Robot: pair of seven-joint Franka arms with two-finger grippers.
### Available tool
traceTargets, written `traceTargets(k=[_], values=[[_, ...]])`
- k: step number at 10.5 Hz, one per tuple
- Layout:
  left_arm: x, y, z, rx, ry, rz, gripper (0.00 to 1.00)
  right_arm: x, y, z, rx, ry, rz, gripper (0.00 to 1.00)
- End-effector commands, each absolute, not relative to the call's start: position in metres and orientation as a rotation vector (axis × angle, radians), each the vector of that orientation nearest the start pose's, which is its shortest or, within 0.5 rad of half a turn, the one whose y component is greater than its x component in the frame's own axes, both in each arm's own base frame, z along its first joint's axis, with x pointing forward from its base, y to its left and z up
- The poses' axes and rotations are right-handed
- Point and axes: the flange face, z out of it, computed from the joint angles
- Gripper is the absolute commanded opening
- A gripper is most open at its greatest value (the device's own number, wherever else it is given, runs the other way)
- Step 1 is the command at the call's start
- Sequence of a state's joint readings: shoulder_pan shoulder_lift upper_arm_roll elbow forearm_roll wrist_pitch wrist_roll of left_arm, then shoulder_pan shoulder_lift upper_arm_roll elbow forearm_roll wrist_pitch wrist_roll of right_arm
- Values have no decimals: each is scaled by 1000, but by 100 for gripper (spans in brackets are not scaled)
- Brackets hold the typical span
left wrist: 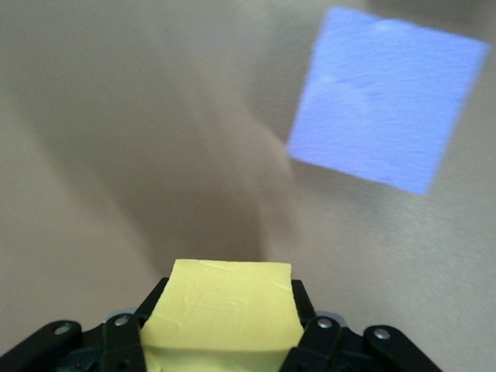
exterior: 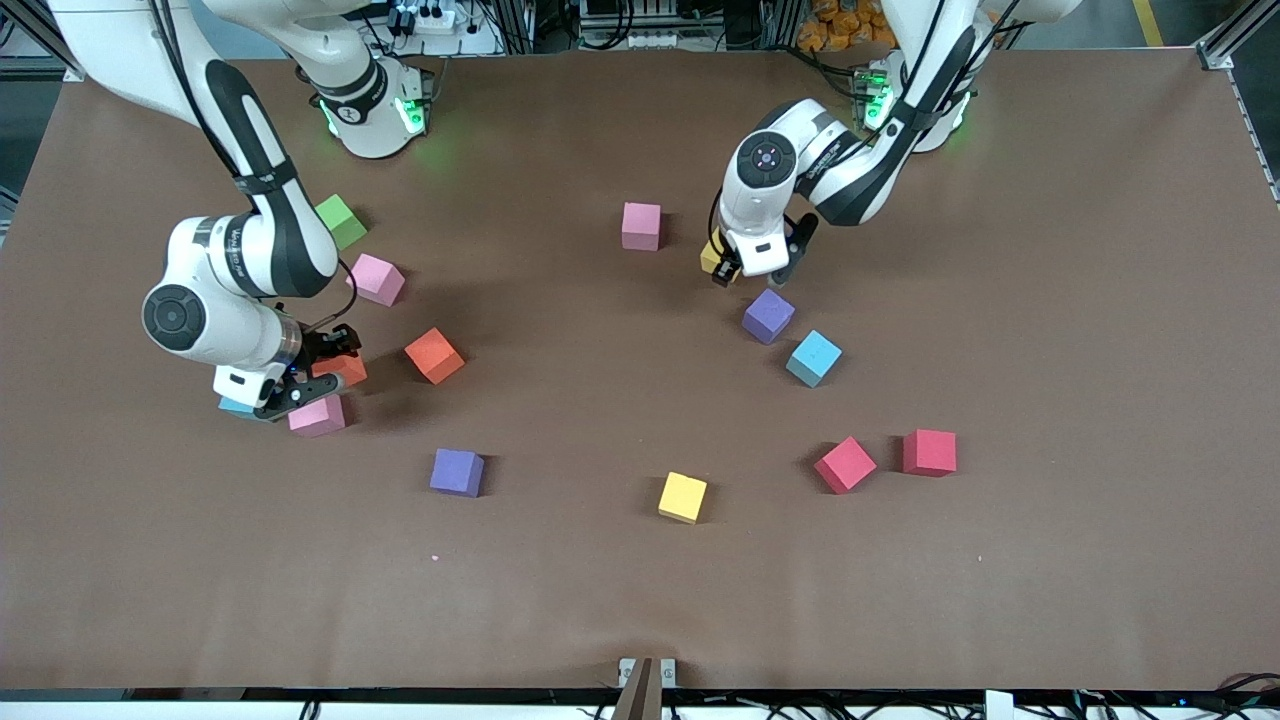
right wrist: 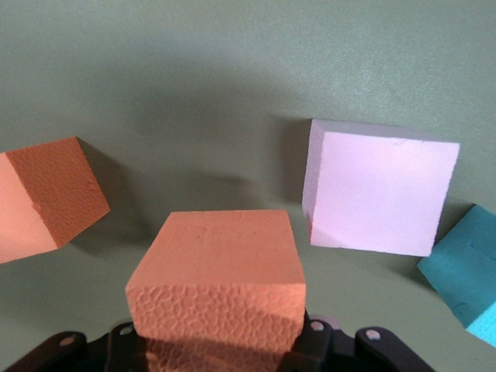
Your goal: Form number 2 with 11 blocks
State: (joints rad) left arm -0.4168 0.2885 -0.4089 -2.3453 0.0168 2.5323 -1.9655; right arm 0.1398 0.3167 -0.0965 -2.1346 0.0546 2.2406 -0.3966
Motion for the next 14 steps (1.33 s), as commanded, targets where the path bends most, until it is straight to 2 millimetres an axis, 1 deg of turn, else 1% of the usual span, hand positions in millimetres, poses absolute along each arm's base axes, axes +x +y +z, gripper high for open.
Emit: traceTargets(k=[1,2,3,4,5,6,7,9,12,14], values=[[314,-373,210,-2528,-1877,166,0,547,21,249,-3002,-625,311,33],[317,-372,211,-2487,-1952,169,0,547,21,249,-3002,-625,311,33],[313,-379,214,-2452,-2024,178,0,547,21,249,-3002,-625,311,33],[307,-385,214,-2384,-2124,192,0,547,21,248,-3001,-625,313,33],[303,-390,214,-2326,-2187,205,0,547,21,248,-3001,-625,313,33],[293,-397,214,-2305,-2207,213,0,547,21,248,-3001,-625,313,33],[280,-407,216,-2302,-2215,223,0,547,22,248,-3000,-630,313,33],[279,-410,217,-2252,-2273,228,0,547,22,248,-2996,-645,313,33],[271,-415,207,-2198,-2337,265,0,548,20,247,-2994,-655,310,33],[262,-423,204,-2217,-2339,288,0,548,20,247,-2994,-655,310,33]])
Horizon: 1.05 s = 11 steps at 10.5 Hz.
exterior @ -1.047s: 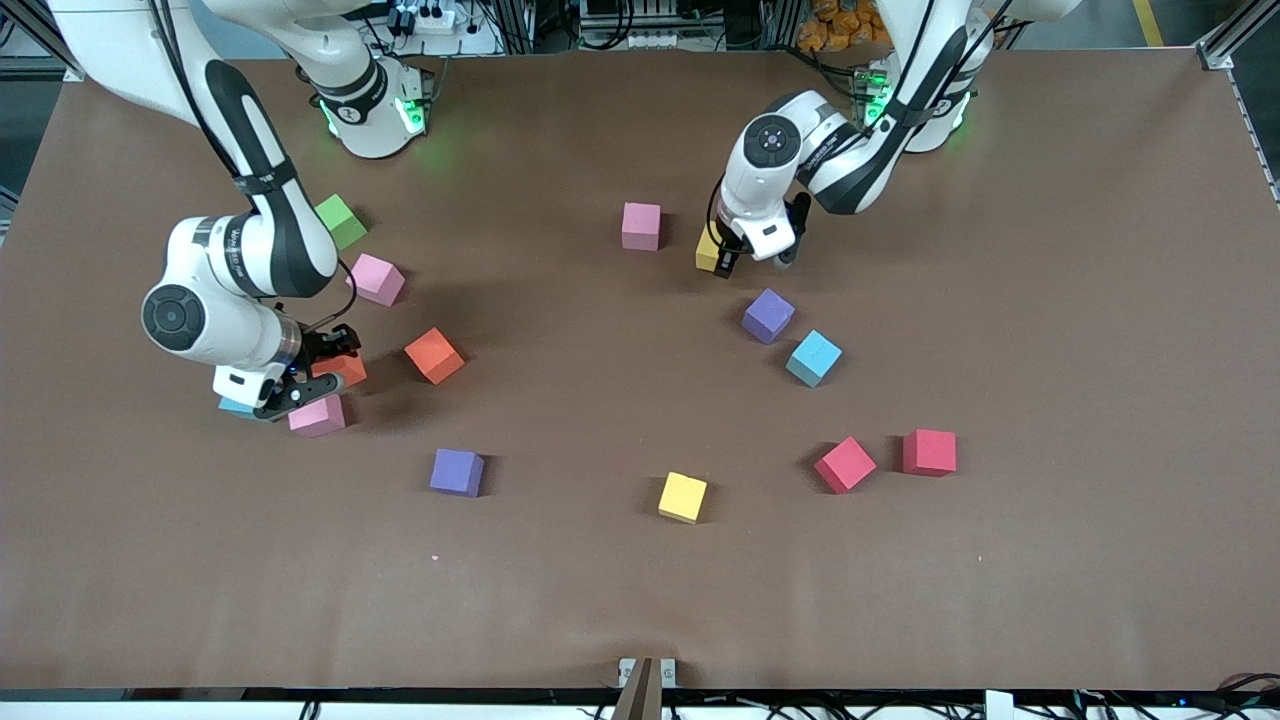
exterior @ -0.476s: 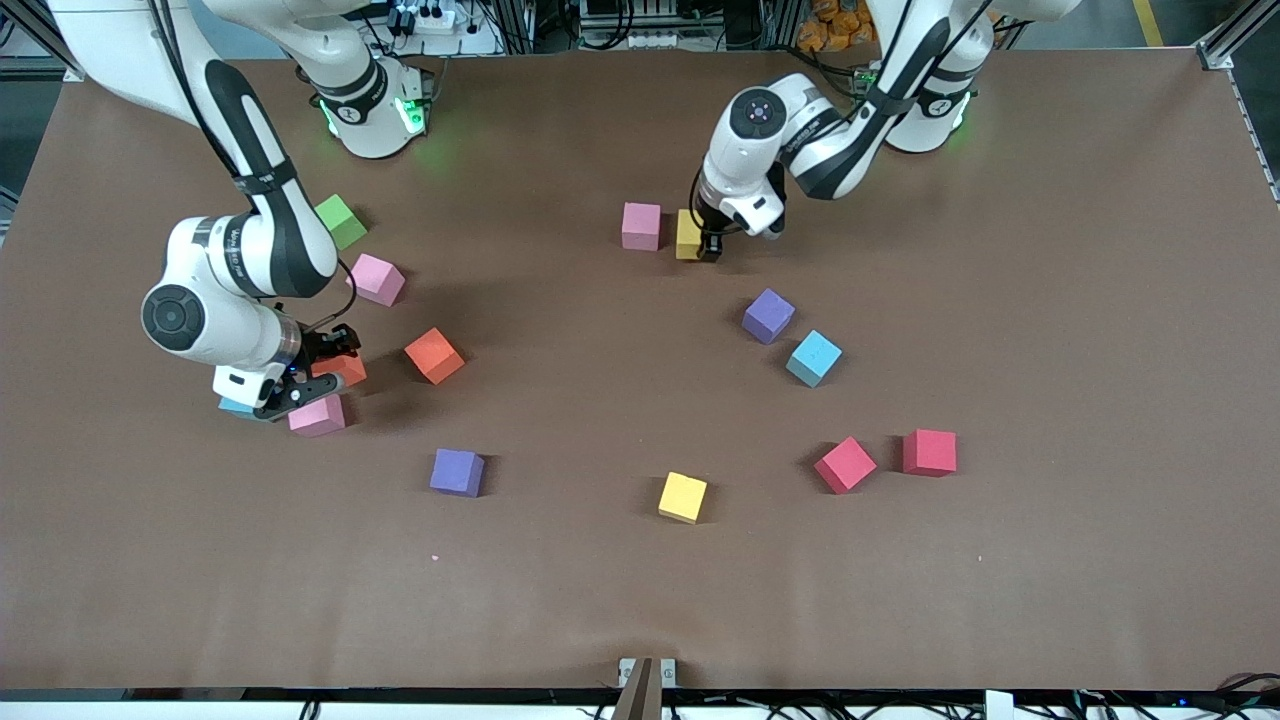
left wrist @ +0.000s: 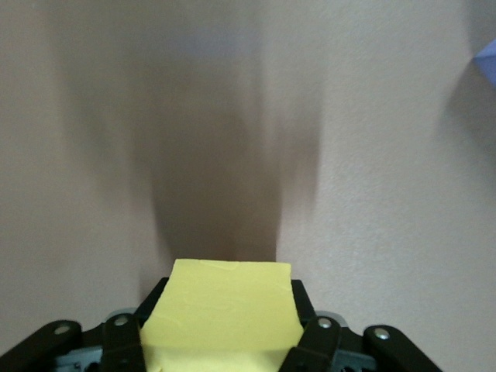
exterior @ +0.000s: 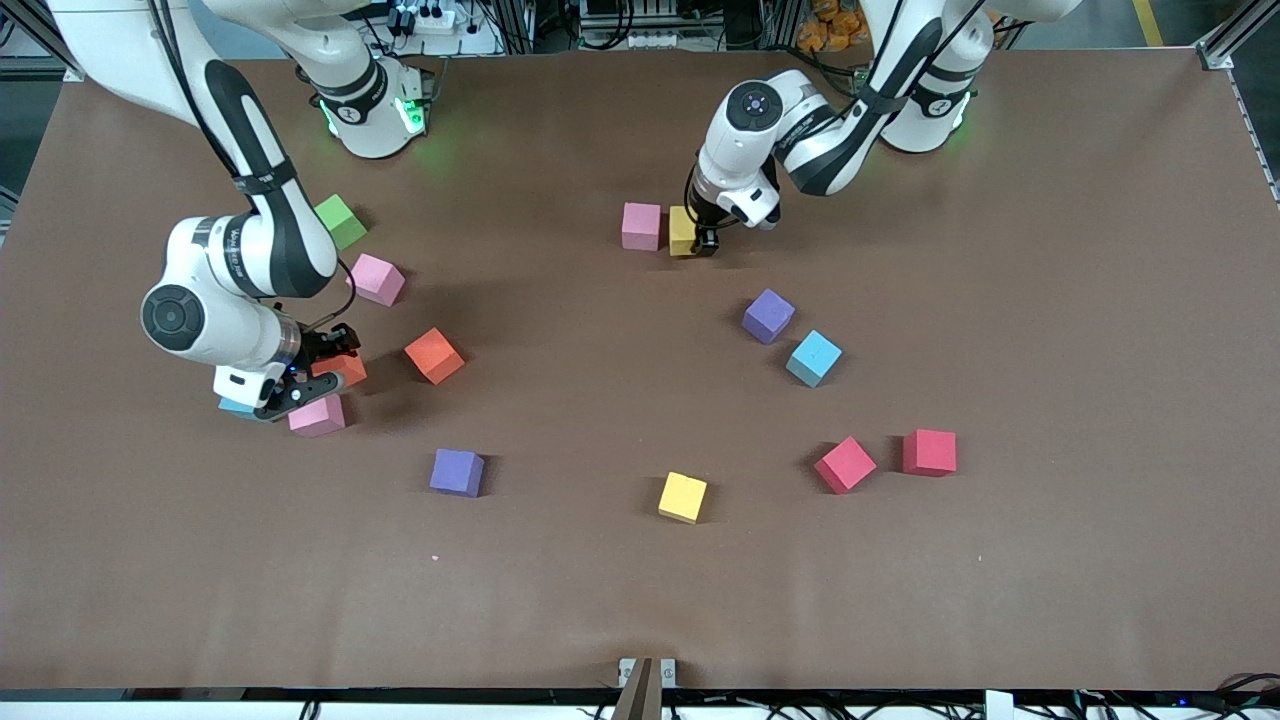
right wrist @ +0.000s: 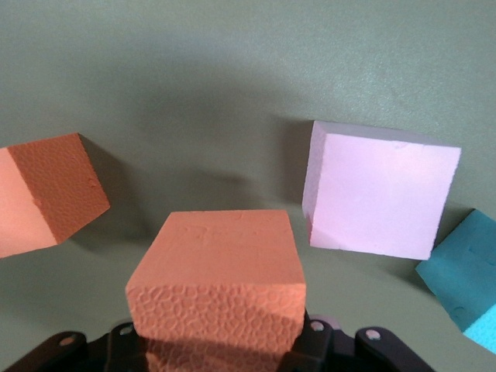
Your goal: Form number 2 with 11 blocks
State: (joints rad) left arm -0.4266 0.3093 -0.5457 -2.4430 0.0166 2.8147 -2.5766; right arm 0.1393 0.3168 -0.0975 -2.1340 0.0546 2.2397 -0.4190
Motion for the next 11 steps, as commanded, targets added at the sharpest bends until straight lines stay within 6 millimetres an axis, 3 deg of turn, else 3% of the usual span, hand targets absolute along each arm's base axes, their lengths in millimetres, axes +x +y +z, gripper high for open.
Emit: traceTargets(k=[1,3,11], values=[[260,-423,202,2093,2205,-274,0,548,20,247,-2994,-655,310,33],[250,-426,196,2121,2200,-279,0,548,20,247,-2994,-655,310,33],[247,-427,189,2248,2065,-220,0,548,20,246,-2993,-655,312,34]])
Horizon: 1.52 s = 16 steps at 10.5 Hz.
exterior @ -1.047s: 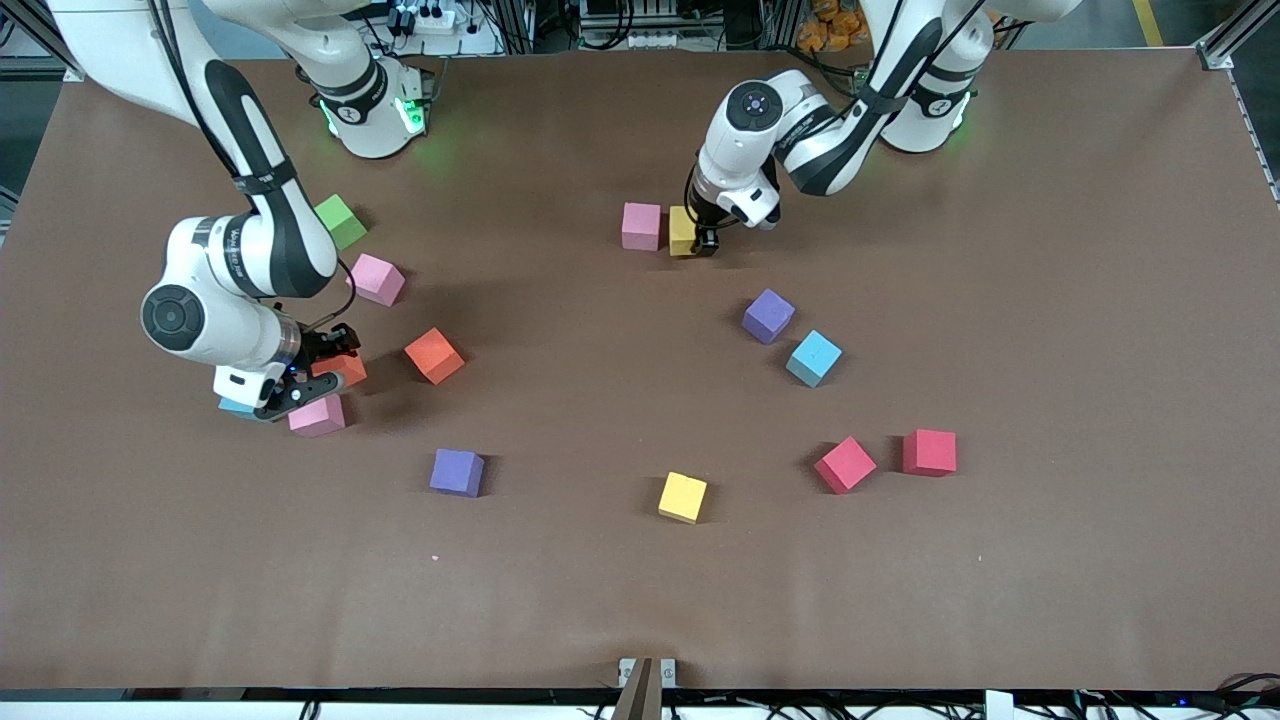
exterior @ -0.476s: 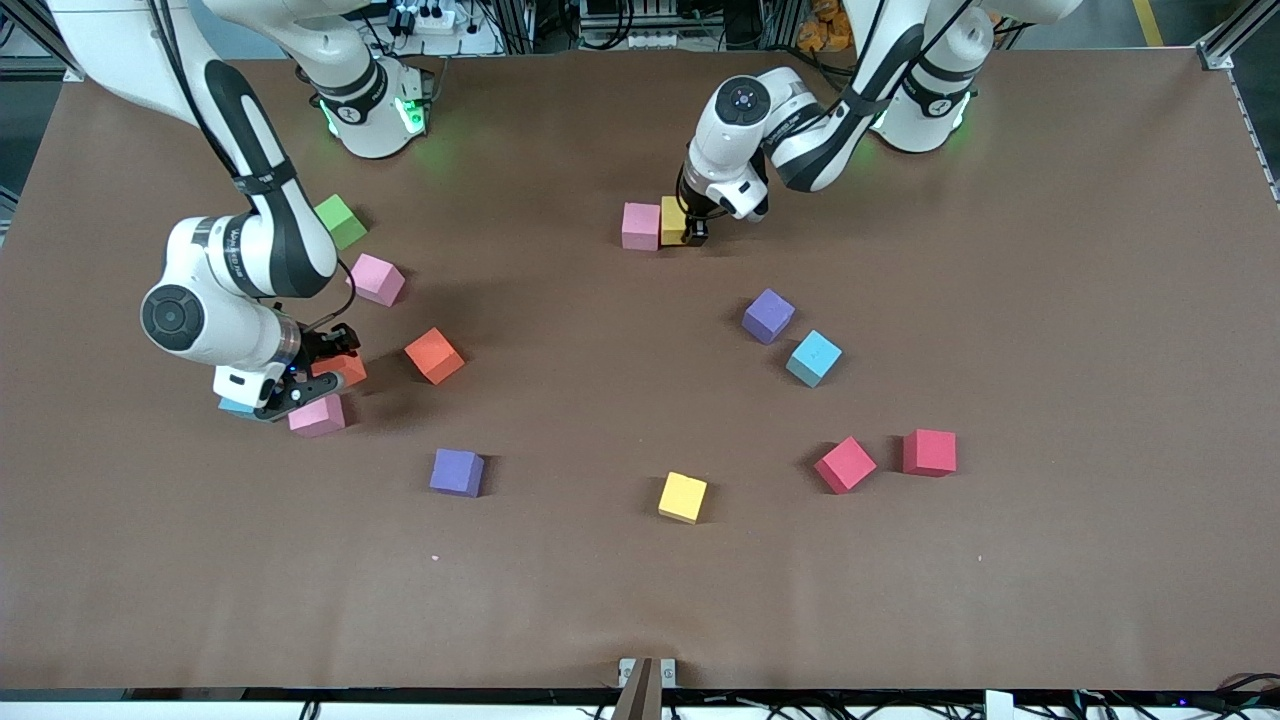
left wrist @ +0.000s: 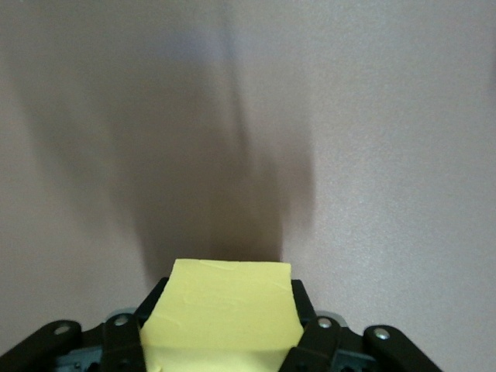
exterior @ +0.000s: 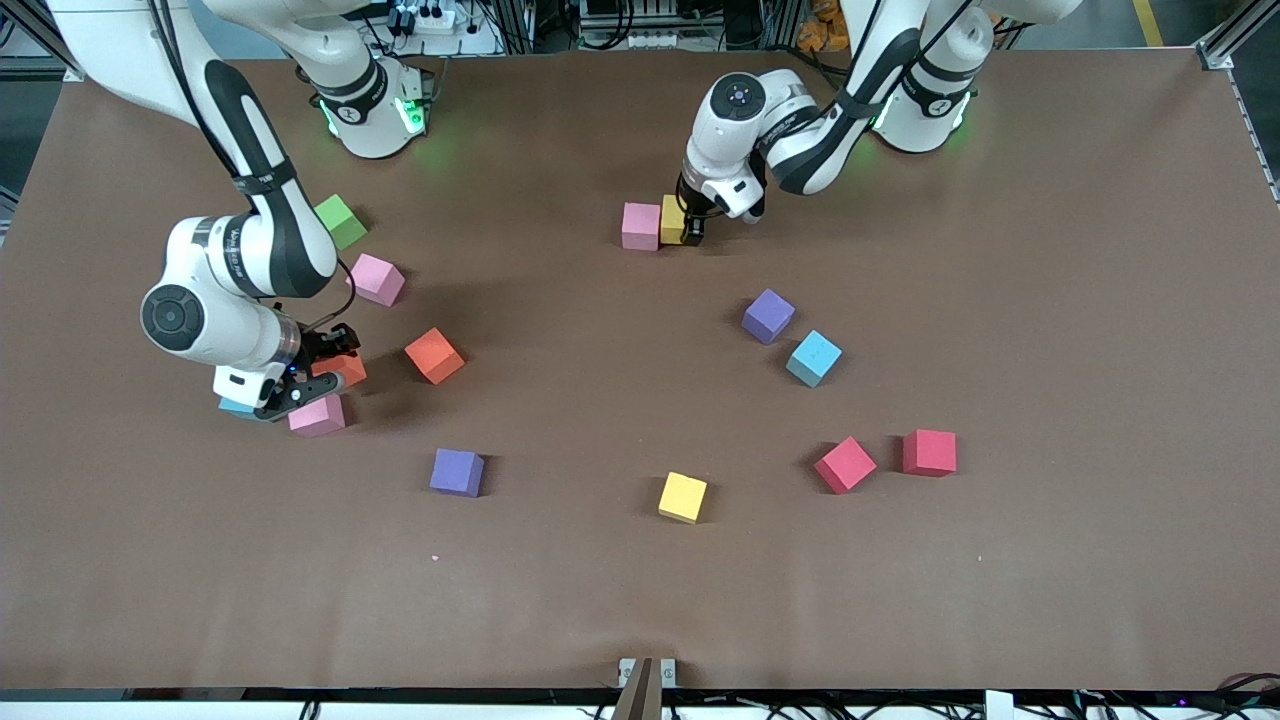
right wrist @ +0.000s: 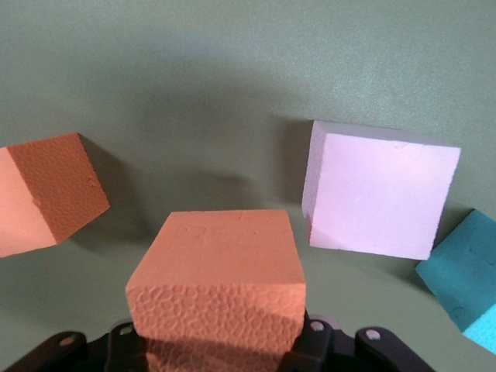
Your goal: Form number 2 with 11 blocks
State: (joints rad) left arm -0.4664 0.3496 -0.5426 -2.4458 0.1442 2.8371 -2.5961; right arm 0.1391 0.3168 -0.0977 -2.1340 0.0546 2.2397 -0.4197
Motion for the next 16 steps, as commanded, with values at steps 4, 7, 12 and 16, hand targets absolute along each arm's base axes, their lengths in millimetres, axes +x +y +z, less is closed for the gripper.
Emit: traceTargets(k=[4,7,12,16], values=[[247,-425,181,-2353,-2167,239,0,548,20,246,-2993,-655,312,34],[250,-427,182,-2334,-2195,243,0,548,21,246,-2992,-659,312,34],[252,-430,182,-2301,-2230,252,0,550,31,253,-2976,-729,302,34],[253,-432,178,-2290,-2230,264,0,563,95,293,-2790,-1218,296,35]])
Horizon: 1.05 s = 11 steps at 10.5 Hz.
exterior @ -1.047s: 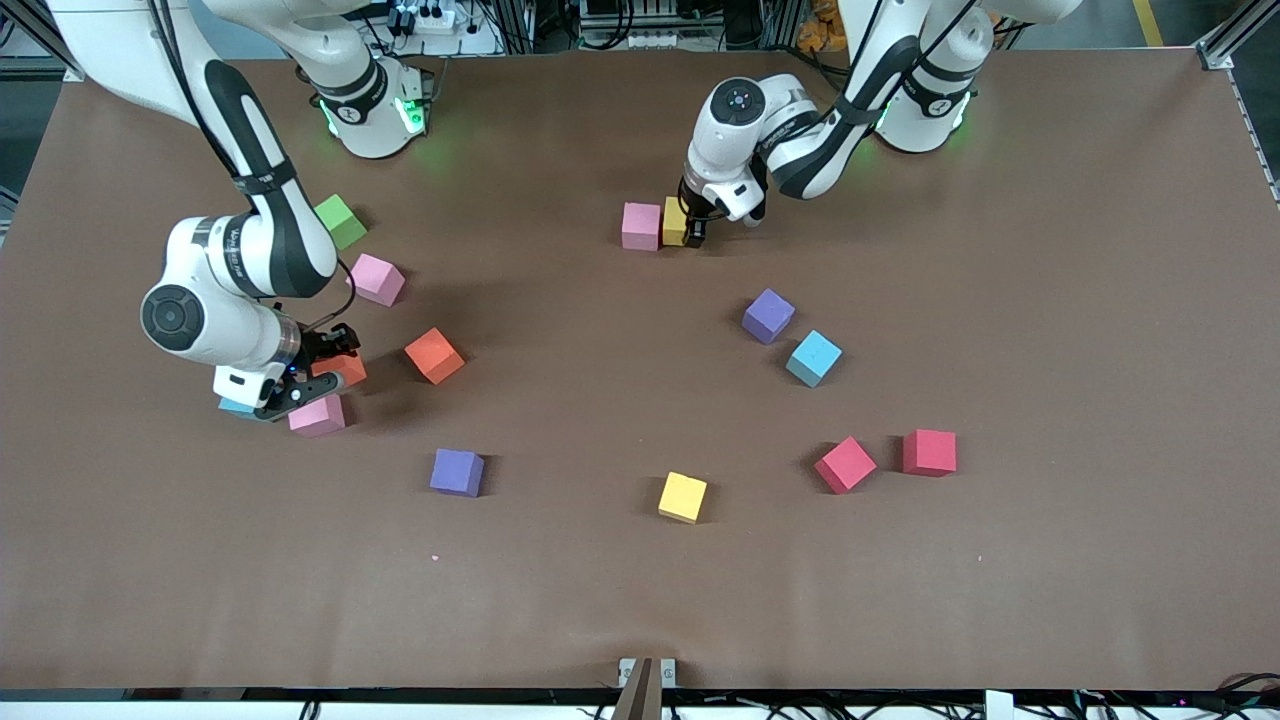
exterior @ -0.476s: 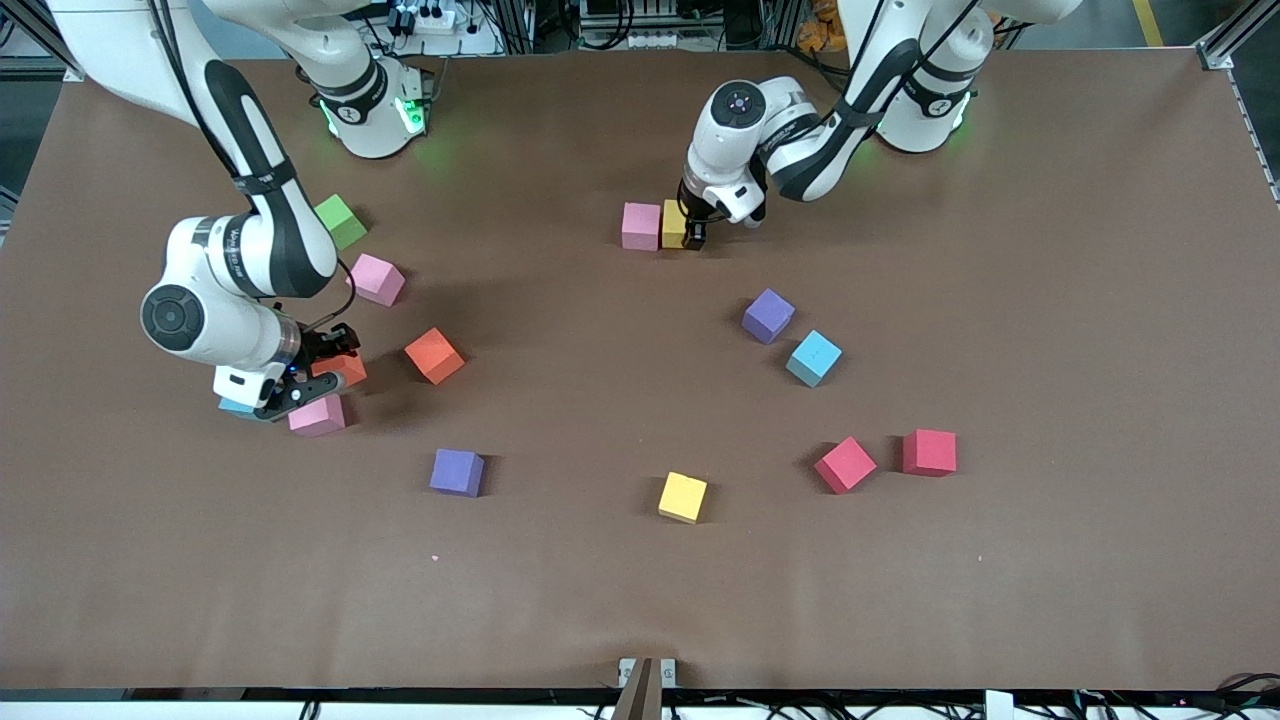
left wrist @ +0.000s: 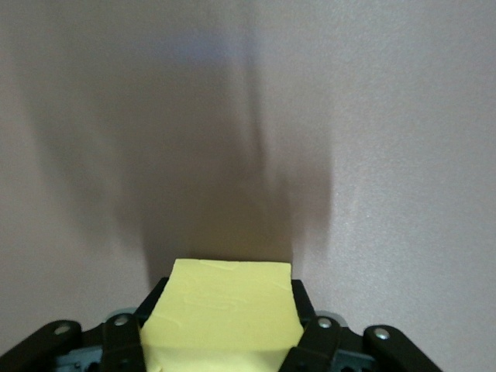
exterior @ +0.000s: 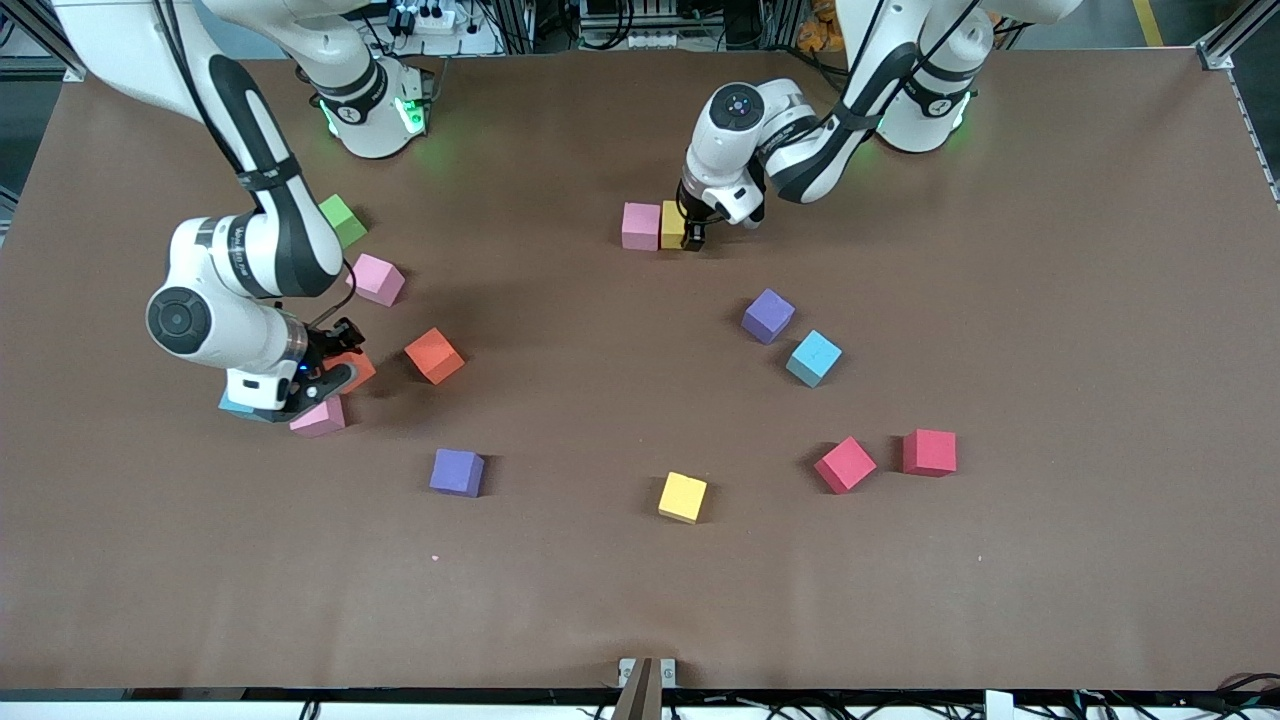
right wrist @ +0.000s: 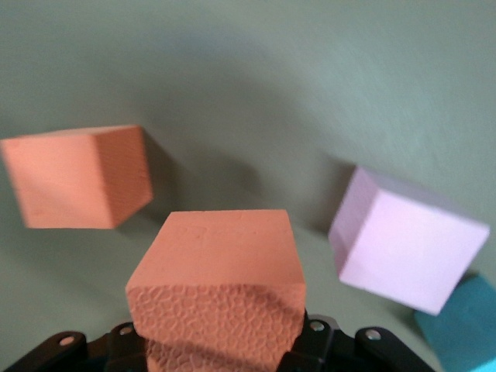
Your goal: Form number 2 with 11 blocks
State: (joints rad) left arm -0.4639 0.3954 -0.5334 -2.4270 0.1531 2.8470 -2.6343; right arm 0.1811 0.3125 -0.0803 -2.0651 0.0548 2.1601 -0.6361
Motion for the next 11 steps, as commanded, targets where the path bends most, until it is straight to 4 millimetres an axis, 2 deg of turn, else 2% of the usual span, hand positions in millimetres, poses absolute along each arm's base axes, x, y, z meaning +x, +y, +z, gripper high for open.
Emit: traceTargets(k=[1,2,5,6,7,8,10,11], values=[[255,-432,178,-2287,-2236,261,0,563,132,308,-2739,-1338,297,35],[264,-430,178,-2278,-2254,251,0,559,164,316,-2687,-1458,281,35],[266,-433,177,-2277,-2258,258,0,532,246,320,-2453,-1835,259,35],[268,-435,178,-2277,-2261,261,0,519,263,322,-2380,-1923,273,35],[268,-436,178,-2279,-2263,263,0,498,280,325,-2328,-1984,286,35],[267,-436,178,-2281,-2260,262,0,484,287,327,-2301,-2022,298,36],[263,-438,175,-2282,-2248,265,0,459,288,320,-2268,-2050,332,37],[261,-438,175,-2296,-2235,260,35,446,285,323,-2258,-2060,327,37]])
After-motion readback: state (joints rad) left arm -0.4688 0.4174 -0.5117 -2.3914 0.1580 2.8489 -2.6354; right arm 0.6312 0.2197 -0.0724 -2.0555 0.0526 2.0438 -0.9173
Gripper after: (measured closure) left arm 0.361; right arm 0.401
